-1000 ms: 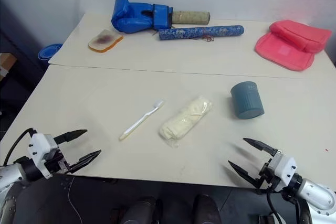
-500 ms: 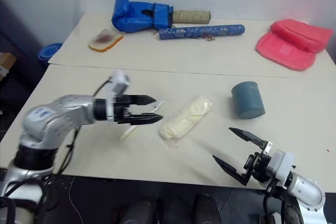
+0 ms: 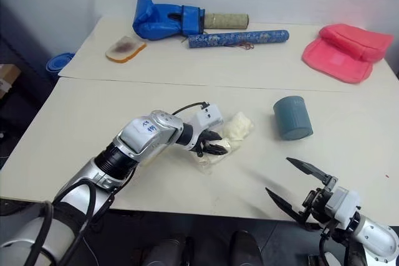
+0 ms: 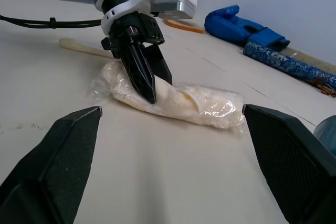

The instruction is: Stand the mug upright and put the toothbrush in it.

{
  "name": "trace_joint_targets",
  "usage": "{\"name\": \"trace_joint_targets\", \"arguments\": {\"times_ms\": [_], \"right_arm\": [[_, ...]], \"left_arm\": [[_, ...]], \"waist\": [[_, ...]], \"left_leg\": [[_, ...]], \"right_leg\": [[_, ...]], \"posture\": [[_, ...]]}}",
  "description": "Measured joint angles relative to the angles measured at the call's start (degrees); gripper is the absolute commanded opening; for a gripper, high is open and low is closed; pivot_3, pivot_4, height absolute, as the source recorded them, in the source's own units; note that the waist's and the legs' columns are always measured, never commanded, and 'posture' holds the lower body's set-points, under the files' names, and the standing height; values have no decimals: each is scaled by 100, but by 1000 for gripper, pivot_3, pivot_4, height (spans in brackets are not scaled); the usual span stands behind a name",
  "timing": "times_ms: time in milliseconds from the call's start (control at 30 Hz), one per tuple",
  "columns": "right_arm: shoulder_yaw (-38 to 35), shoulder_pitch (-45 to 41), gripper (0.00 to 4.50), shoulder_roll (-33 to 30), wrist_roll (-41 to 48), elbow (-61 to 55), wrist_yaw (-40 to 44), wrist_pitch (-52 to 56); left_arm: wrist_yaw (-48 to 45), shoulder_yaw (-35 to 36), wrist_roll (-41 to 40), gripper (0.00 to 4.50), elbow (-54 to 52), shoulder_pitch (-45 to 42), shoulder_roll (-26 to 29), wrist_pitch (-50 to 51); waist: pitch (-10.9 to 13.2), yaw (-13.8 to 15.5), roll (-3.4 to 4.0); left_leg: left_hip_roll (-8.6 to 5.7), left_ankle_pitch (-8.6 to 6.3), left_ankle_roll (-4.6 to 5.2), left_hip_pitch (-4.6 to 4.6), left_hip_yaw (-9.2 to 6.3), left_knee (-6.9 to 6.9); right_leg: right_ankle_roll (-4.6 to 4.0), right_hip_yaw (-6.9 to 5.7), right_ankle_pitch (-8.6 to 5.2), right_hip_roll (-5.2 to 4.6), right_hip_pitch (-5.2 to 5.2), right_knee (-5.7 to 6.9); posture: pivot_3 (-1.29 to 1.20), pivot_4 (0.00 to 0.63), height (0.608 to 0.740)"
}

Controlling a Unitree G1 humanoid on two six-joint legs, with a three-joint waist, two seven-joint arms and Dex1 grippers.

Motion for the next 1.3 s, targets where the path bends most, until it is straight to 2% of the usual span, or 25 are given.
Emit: {"name": "trace_joint_targets", "arguments": {"times_ms": [100, 167, 300, 367, 433, 533, 667, 767, 933, 1133, 1233, 1300], "right_arm": [[22, -70, 4500, 15, -4, 43, 3, -7], [48, -126, 4500, 16, 0, 125, 12, -4], [181, -298, 4500, 23, 5, 242, 60, 22], [214, -385, 4500, 20, 25, 246, 94, 51], [286, -475, 4500, 14, 53, 258, 138, 146], [393, -547, 4500, 11, 87, 316, 209, 253], [456, -737, 4500, 10, 110, 357, 291, 382], [492, -794, 4500, 10, 152, 357, 265, 623], [500, -890, 4500, -51, 357, 307, 407, 889], [387, -867, 4500, -222, 728, -261, 672, 1033], [291, -841, 4500, -229, 788, -370, 662, 1108], [-2, -838, 4500, -299, 699, -112, 561, 1090]], "left_arm": [[-160, 706, -232, 496, -102, 499, -45, -429], [-459, 1468, -703, 31, -410, 916, -90, -830], [-935, 2732, -1396, 9, -1250, 1425, 114, -1620], [-936, 3454, -1468, 9, -1555, 1952, 690, -1900], [-905, 4322, -1375, 9, -1599, 2860, 1475, -2088], [-856, 5338, -1077, 9, -1365, 4079, 2245, -2241], [-504, 5994, -647, 9, -864, 4700, 2558, -2604], [-254, 6106, -454, 974, -425, 4823, 2554, -2747], [-49, 5860, -368, 2536, -471, 4799, 2491, -2677], [-500, 6263, -620, 2536, -531, 4807, 3264, -2410], [-1380, 6292, -662, 3041, -587, 4983, 3840, -2770], [-1931, 6210, -755, 3655, -777, 4905, 3948, -3154]], "waist": [[1, -7, 0], [3, -18, 1], [1, -57, 3], [-3, -142, 10], [-3, -223, 11], [5, -191, -2], [6, 21, -8], [6, 68, -9], [6, -10, -10], [9, -102, -13], [9, -131, -12], [9, -95, -10]], "left_leg": [[0, 0, 1, -10, -4, 1], [3, 0, 0, -20, -8, 1], [3, 1, -1, -11, -3, 0], [8, 2, -4, 0, 0, -8], [14, 1, -12, 4, -3, -17], [7, 0, -11, -4, -28, -10], [-17, -5, 5, -8, -58, 1], [-19, -12, 3, -14, -71, -3], [-11, -18, 1, -18, -60, -6], [6, -18, -6, -4, -31, -7], [3, -19, -6, -3, -27, -7], [-3, -21, -2, -3, -30, -7]], "right_leg": [[0, -3, 0, -4, -10, 2], [-1, -7, 0, -5, -21, 4], [-1, -10, 0, -7, -14, 2], [-2, -10, -1, -6, -11, 5], [-6, -3, -3, 2, -17, 5], [-9, -2, -5, -10, -14, 5], [-9, 11, -3, -35, 3, -22], [-9, 5, -3, -34, 0, -11], [-9, -2, -3, -23, -5, -10], [-9, -16, -4, -16, -9, 1], [-10, -11, -4, -19, -11, 2], [-10, -6, -4, -25, -8, -1]], "posture": [[0, 150, 740], [0, 150, 740], [0, 150, 740], [0, 150, 740], [0, 150, 740], [0, 150, 740], [0, 150, 740], [0, 150, 740], [0, 150, 740], [0, 150, 740], [0, 150, 740], [0, 150, 740]]}}
